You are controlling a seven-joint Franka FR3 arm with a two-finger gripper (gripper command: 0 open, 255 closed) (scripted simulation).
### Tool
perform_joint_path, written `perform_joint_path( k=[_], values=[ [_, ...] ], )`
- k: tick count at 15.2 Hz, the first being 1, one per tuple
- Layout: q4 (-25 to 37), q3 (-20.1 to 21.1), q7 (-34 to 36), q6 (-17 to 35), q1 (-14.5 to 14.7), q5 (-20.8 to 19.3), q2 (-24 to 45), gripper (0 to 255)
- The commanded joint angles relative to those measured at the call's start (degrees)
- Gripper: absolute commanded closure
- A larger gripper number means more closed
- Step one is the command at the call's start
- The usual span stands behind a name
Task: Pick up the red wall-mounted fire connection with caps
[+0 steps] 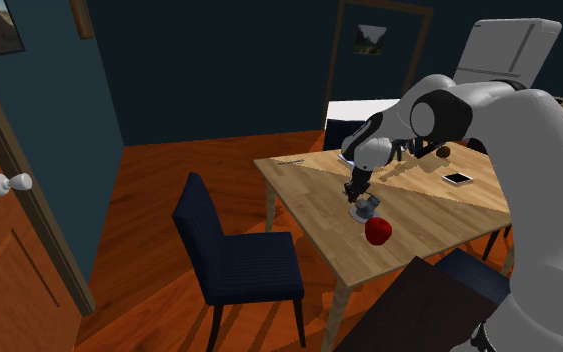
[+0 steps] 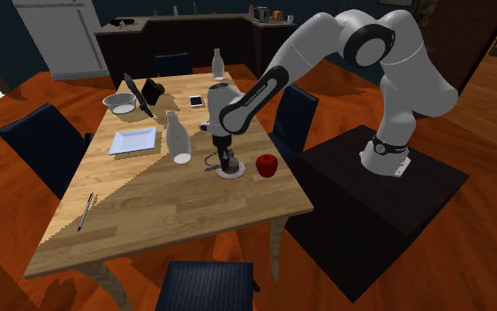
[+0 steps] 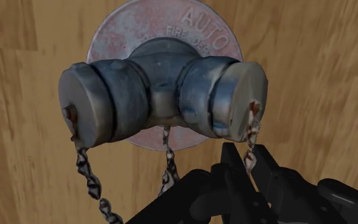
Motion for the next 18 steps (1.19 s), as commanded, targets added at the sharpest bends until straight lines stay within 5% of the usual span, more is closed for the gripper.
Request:
perform_joint_path(
  k=[1,18],
  values=[
    [0.0,0.0,0.0,0.0,0.0,0.0,0.0,255],
    [-1.1,-2.1,1.9,-5.3,1.4,-2.4,-6.5,255]
  ],
)
